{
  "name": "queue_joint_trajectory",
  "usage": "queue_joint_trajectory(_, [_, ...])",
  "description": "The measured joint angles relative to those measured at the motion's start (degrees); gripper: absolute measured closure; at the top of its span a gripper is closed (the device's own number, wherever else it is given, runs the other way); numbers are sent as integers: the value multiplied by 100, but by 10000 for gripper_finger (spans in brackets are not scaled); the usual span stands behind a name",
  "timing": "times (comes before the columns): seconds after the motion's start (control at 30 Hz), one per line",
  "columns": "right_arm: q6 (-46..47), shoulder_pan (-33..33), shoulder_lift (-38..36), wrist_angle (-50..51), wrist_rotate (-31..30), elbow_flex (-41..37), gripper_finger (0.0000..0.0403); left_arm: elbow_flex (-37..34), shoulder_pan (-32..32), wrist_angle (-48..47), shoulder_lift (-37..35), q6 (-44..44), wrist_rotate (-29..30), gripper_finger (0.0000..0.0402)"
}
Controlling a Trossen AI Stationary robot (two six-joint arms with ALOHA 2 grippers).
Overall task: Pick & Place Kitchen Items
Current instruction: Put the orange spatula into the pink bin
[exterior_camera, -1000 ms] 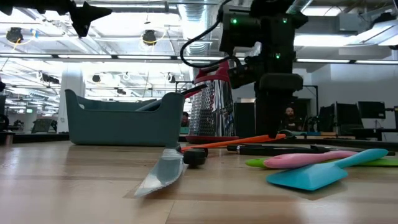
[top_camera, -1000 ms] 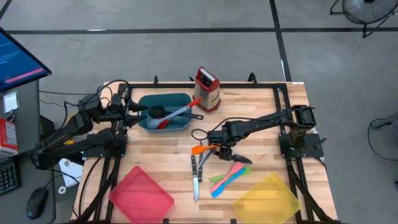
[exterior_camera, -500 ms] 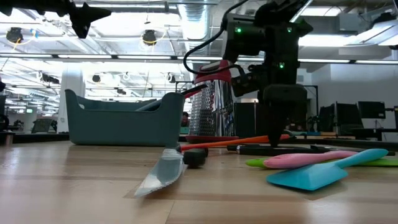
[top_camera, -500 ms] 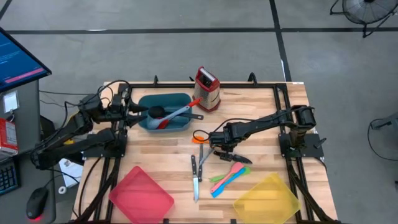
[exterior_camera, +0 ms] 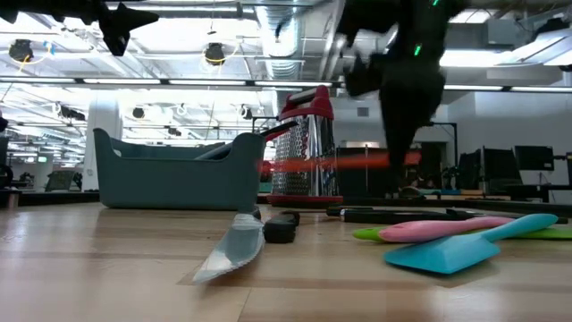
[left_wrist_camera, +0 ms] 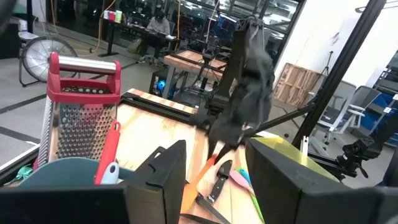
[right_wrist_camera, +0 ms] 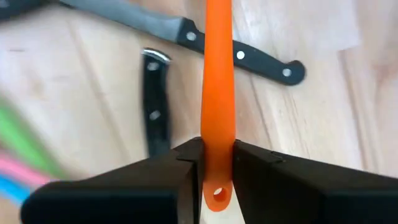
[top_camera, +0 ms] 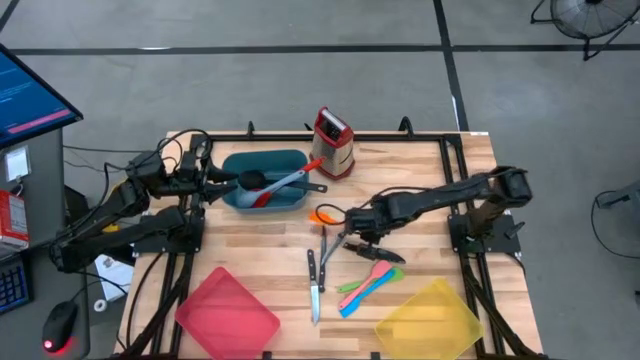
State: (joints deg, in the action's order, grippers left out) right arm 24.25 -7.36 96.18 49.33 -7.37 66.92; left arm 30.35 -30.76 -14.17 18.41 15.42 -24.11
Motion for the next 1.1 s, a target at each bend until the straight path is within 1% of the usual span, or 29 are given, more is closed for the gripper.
queue_joint_trajectory(0.13, [353,-396,-780,600,3,9,347,0,0,2,0,0,-10,257])
queue_joint_trajectory(0.27, [677,-1049,-1407,1385,6,9,347,0,0,2,0,0,-10,258])
queue_joint_trajectory(0.33, [993,-1405,-1618,1709,46,9,347,0,0,3,0,0,-10,259])
queue_joint_trajectory(0.4, [1360,-1724,-1758,1793,161,9,347,-2,0,4,0,2,-35,258])
queue_joint_trajectory(0.5, [1831,-2123,-1797,1720,325,9,347,-2,21,15,0,6,-392,252])
queue_joint_trajectory(0.57, [1975,-2329,-1731,1496,327,9,347,-2,101,44,0,57,-618,247])
queue_joint_trajectory(0.67, [1915,-2418,-1574,697,156,9,347,-2,313,287,104,310,-654,237])
queue_joint_trajectory(0.8, [1520,-2184,-1331,-289,-653,207,347,-2,659,833,470,475,-622,215])
queue_joint_trajectory(0.93, [916,-1794,-1148,-853,-1670,588,347,-2,1010,1443,980,455,-611,184])
queue_joint_trajectory(1.03, [227,-1455,-1131,-1645,-2082,769,346,-2,1243,1951,1384,455,-597,159])
queue_joint_trajectory(1.1, [-257,-1218,-1136,-2440,-2179,787,345,-2,1372,2339,1625,455,-593,145])
